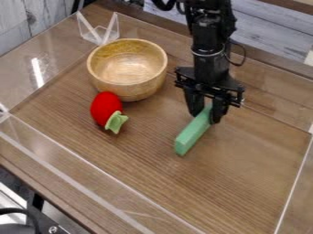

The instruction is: Remove the green block from the brown bowl and put it on the table

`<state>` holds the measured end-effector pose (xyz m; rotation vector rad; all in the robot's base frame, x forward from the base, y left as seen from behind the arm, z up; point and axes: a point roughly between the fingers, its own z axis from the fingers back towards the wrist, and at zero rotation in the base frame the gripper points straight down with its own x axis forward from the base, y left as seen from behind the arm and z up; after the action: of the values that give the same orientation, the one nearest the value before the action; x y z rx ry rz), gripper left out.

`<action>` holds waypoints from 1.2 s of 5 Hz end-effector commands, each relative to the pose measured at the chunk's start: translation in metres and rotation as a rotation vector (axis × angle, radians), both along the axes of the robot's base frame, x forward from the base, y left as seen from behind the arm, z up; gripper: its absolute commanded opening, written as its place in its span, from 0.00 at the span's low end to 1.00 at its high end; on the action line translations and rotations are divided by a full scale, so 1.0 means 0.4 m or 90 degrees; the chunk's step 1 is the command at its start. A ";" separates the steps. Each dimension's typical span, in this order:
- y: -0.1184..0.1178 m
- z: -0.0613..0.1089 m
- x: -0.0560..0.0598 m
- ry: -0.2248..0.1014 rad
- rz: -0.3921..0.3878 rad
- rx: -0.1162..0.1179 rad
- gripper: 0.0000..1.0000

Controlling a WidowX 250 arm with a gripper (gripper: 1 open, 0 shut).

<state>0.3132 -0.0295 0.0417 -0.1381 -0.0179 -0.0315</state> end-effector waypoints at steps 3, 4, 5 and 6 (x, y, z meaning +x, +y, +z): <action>0.072 0.188 0.035 -0.110 0.065 -0.009 1.00; 0.152 0.256 0.035 -0.131 0.067 -0.002 1.00; 0.228 0.291 0.023 -0.133 0.070 0.009 1.00; 0.216 0.286 -0.004 -0.130 0.085 0.015 1.00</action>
<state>0.3101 0.0573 0.1379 -0.1223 -0.1726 0.0877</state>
